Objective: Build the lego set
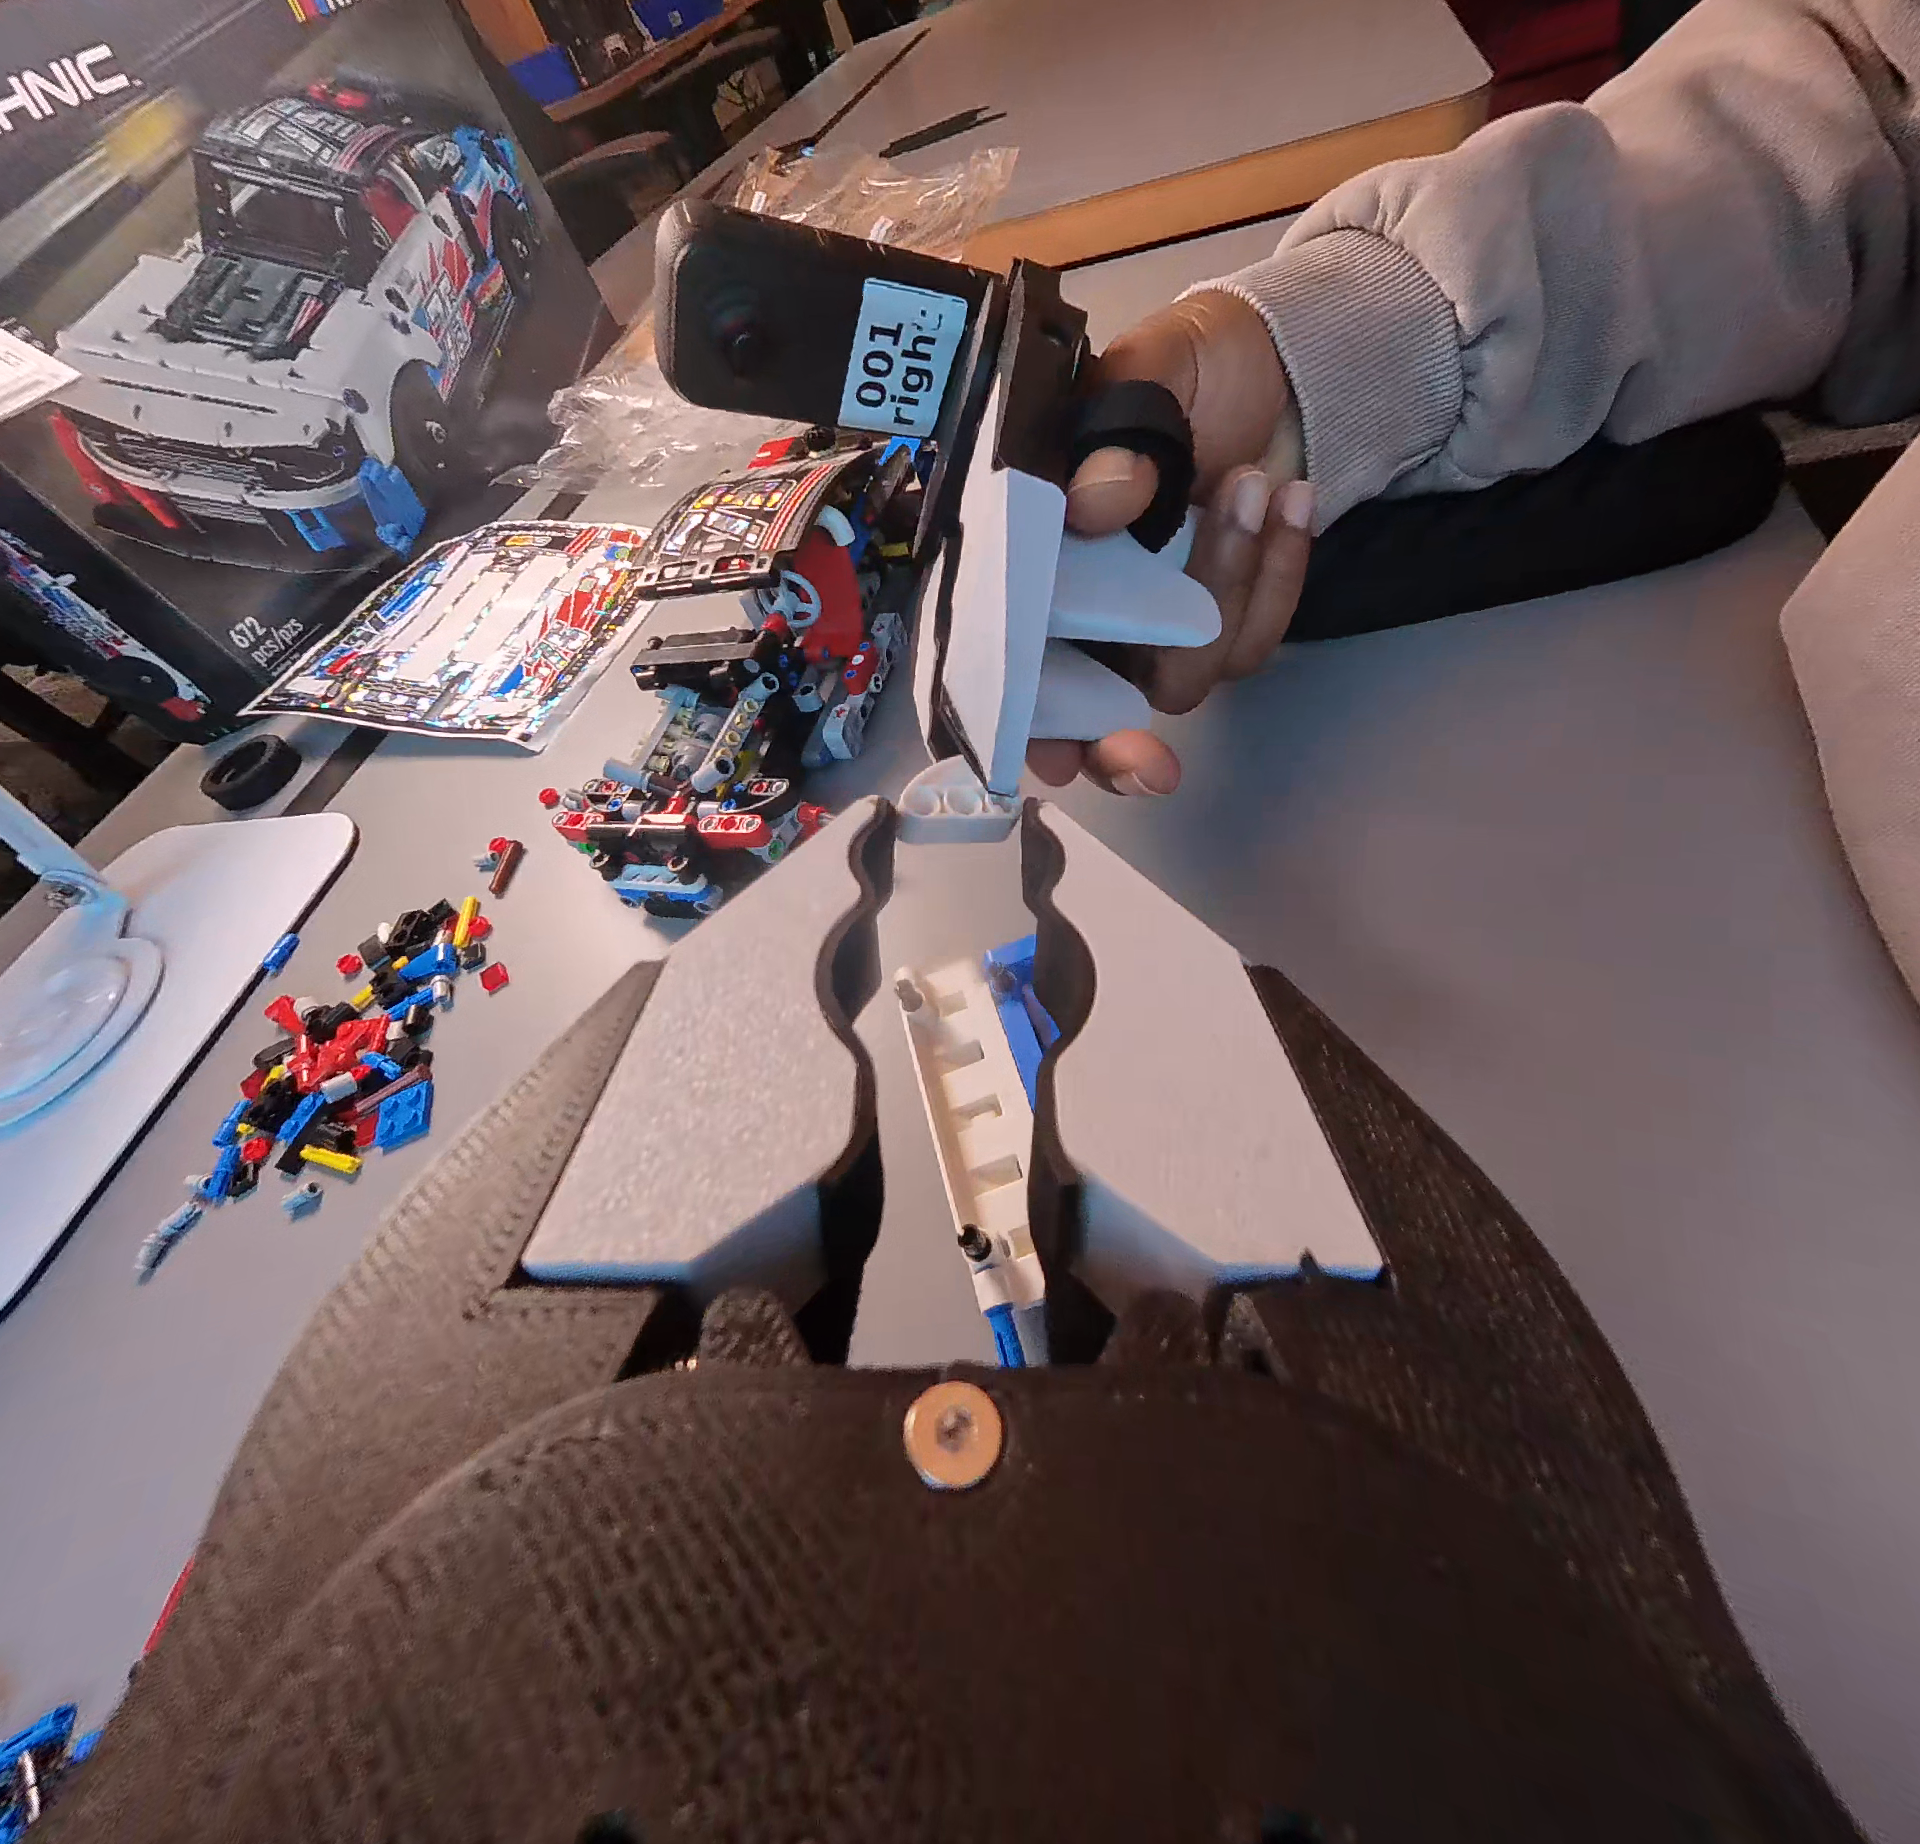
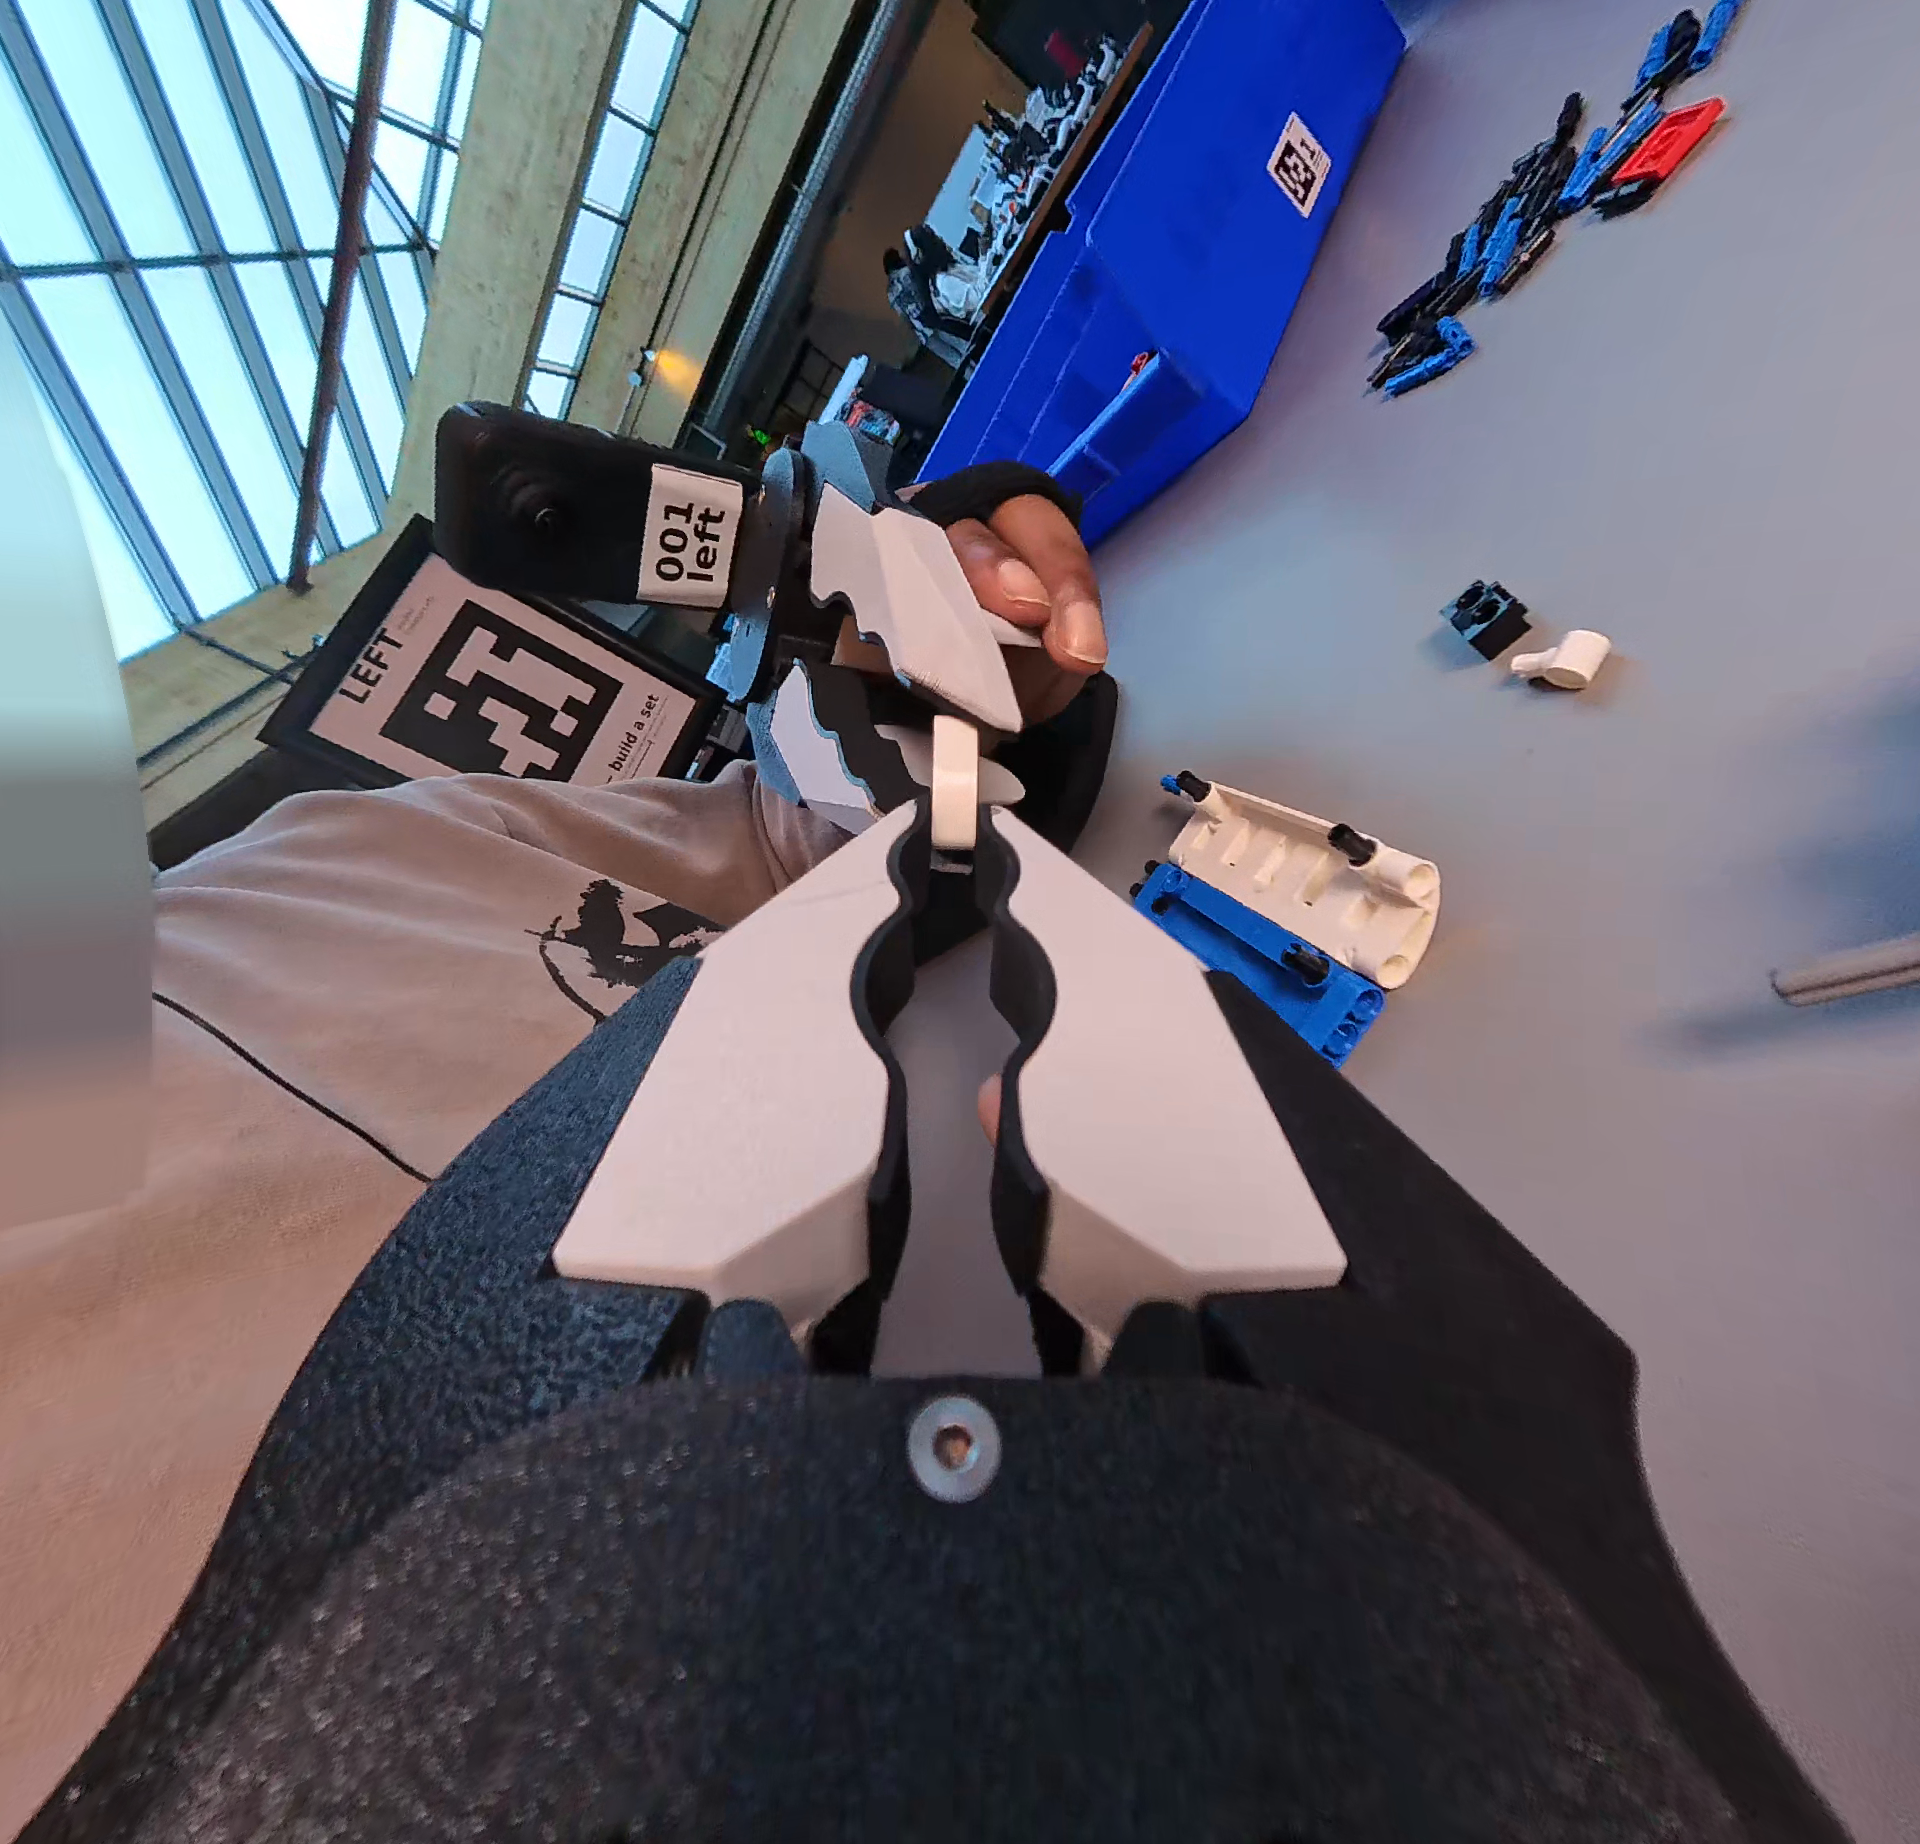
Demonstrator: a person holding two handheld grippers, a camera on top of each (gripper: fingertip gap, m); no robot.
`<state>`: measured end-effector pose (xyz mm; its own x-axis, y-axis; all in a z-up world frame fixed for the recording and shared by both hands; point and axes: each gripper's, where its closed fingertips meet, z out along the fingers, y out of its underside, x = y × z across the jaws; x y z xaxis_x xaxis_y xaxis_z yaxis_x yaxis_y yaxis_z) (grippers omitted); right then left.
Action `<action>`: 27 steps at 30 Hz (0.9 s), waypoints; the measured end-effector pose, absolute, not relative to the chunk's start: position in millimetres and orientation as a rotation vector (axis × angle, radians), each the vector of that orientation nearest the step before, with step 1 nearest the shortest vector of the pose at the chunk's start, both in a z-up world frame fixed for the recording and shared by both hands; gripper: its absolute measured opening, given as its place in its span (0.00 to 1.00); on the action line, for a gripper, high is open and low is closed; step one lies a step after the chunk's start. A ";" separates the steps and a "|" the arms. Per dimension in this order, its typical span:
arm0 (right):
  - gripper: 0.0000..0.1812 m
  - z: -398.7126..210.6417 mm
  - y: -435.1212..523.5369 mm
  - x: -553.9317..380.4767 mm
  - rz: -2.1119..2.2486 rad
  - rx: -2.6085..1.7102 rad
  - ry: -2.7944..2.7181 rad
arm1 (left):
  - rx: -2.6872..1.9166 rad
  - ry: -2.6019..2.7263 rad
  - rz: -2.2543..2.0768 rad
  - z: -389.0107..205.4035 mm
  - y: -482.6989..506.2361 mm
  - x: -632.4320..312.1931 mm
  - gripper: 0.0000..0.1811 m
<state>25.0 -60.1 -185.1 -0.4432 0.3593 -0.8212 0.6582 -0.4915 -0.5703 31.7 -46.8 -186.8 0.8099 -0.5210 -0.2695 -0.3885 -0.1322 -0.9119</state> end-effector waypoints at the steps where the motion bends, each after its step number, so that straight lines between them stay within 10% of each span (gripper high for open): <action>1: 0.03 -184.5 -58.9 23.8 -2.046 1.530 1.440 | -1.751 0.701 -0.122 -186.4 -46.0 30.1 0.12; 27: 0.03 -170.1 -32.3 19.7 -2.198 1.605 1.388 | -1.736 0.642 -0.082 -183.9 -42.9 20.9 0.01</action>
<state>19.7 -32.3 -170.1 -0.4455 0.4141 -0.7938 0.5386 -0.5843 -0.6071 20.9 -42.9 -183.9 0.8442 -0.4571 -0.2799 -0.3725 -0.1248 -0.9196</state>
